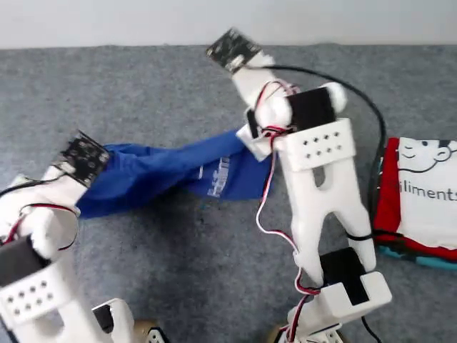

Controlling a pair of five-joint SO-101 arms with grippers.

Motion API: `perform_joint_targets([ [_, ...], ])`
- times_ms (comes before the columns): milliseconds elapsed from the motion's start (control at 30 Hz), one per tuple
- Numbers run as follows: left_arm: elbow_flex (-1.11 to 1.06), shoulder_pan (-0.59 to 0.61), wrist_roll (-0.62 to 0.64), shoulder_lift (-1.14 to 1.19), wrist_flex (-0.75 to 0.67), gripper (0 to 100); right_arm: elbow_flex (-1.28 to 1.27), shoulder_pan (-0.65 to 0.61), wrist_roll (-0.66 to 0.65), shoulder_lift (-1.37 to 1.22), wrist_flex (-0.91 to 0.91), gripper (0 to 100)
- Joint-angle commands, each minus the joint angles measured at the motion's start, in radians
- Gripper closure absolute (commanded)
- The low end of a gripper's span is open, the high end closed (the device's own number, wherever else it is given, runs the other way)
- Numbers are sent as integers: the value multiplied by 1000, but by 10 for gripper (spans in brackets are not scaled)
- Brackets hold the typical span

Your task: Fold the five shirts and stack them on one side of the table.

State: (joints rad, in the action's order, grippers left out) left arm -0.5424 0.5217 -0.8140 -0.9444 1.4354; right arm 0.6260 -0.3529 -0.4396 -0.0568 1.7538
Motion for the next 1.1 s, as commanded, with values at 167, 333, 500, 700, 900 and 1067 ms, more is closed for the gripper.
perform_joint_targets([
  [167, 274, 37, 270, -35, -137, 985, 137, 68, -110, 162, 31, 989],
  [333, 395, 37, 368, -41, -199, 985, 137, 68, -164, 231, 31, 989],
  [500, 504, 37, 427, -43, -238, 985, 137, 70, -201, 280, 31, 989],
  [700, 607, 37, 440, -43, -270, 985, 143, 82, -213, 357, -58, 989],
  [900, 650, 38, 440, -43, -339, 985, 143, 154, -213, 415, -213, 989],
  [1067, 676, 38, 460, -43, -391, 985, 140, 171, -213, 429, -220, 989],
])
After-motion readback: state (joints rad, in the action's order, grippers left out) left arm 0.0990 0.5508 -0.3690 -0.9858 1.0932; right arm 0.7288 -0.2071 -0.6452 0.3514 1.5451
